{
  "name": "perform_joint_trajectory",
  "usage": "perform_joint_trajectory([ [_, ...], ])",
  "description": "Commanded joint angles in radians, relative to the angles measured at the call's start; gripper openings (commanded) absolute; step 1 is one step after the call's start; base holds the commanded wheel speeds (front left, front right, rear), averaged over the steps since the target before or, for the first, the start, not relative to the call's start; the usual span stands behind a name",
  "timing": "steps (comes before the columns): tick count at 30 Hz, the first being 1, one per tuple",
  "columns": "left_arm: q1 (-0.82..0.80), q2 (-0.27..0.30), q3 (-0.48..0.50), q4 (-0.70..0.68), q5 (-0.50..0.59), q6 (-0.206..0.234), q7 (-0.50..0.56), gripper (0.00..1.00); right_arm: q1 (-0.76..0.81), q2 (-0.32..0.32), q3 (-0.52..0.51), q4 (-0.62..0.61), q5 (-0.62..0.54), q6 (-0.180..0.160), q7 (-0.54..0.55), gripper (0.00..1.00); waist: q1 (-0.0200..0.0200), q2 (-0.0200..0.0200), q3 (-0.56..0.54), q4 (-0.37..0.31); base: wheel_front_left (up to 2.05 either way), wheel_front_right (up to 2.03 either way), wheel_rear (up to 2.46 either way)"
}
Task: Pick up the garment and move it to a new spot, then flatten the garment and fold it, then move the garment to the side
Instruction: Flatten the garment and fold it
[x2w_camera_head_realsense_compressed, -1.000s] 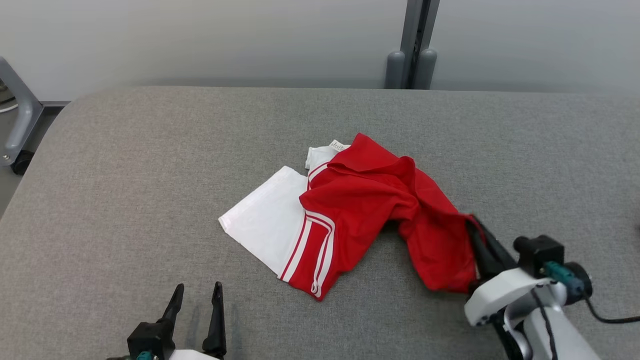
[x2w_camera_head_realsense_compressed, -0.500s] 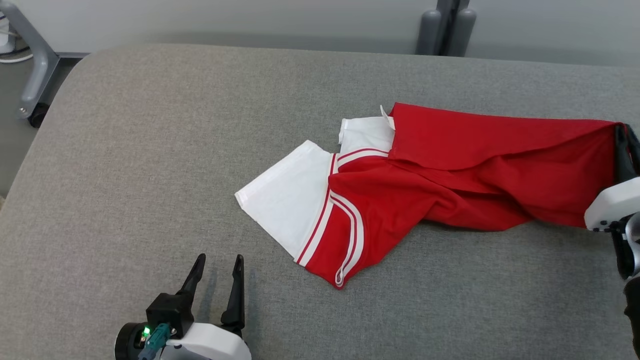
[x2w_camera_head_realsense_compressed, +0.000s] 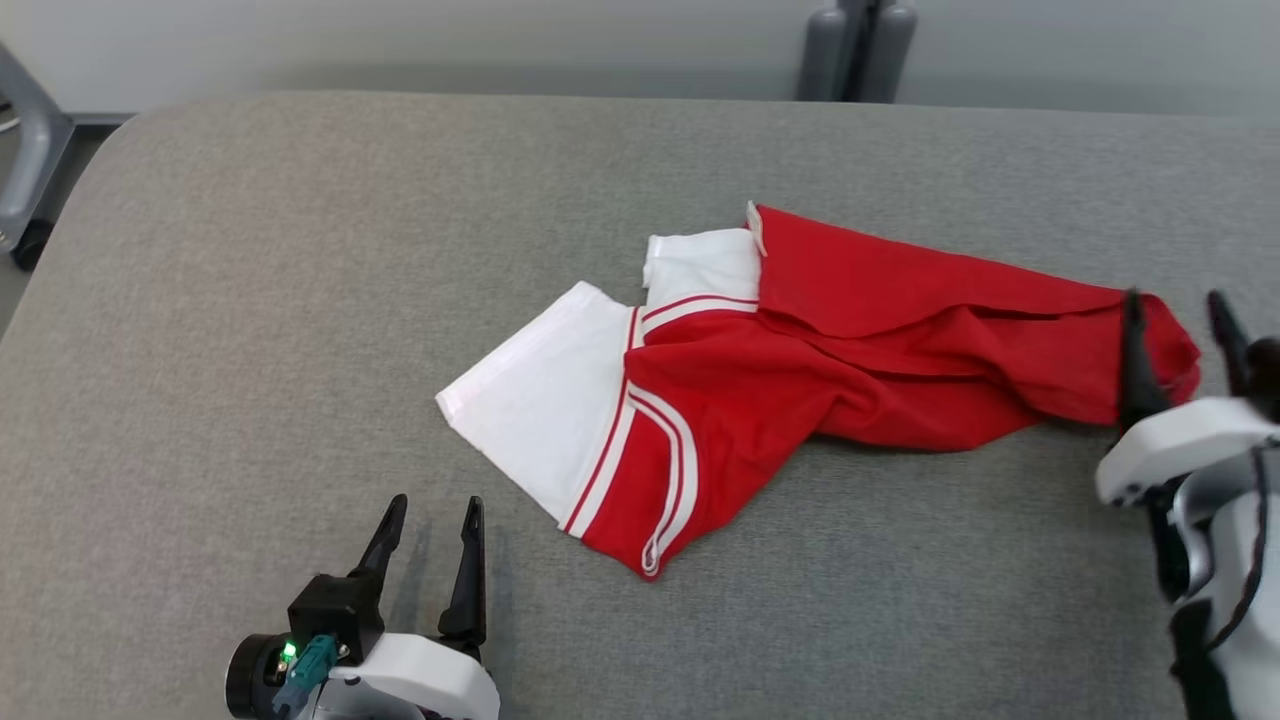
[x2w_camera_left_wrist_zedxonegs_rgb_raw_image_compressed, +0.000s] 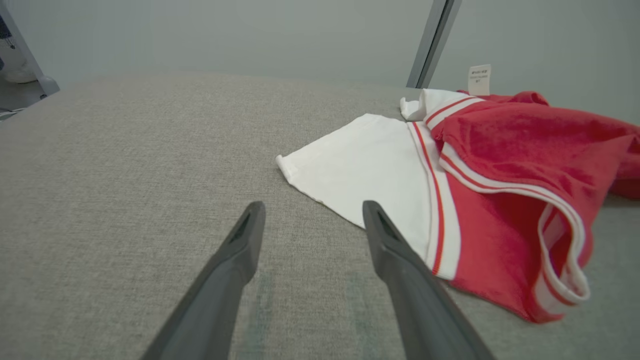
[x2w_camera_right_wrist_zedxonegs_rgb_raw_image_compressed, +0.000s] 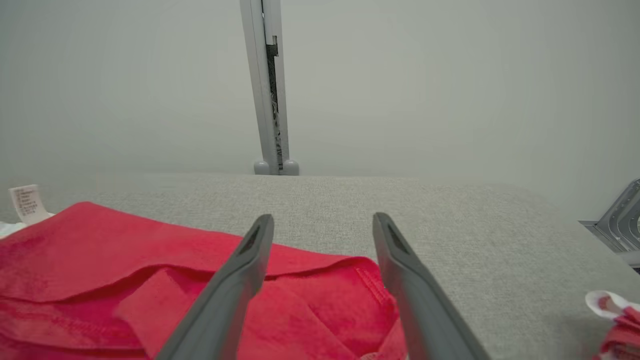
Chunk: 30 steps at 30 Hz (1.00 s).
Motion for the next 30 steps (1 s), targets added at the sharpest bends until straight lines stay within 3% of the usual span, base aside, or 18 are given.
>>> perform_joint_trajectory([
  [1, -0.013, 0.004, 0.007, 0.003, 0.01, -0.004, -0.002, 1.0, 0.04, 0.01, 0.021, -0.022, 0.021, 0.0, -0.005, 1.0, 0.0, 0.0, -0.022, -0.028, 0.0, 0.0, 0.0],
  [13, 0.01, 0.004, 0.02, 0.017, 0.017, -0.019, -0.002, 1.0, 0.288, 0.074, 0.174, -0.142, 0.142, 0.0, -0.005, 1.0, 0.0, 0.0, -0.088, -0.126, 0.0, 0.0, 0.0],
  [30, -0.01, 0.004, -0.002, 0.043, -0.003, -0.027, -0.002, 1.0, 0.345, 0.085, 0.25, -0.179, 0.189, 0.0, -0.005, 1.0, 0.0, 0.0, -0.095, -0.179, 0.0, 0.0, 0.0],
])
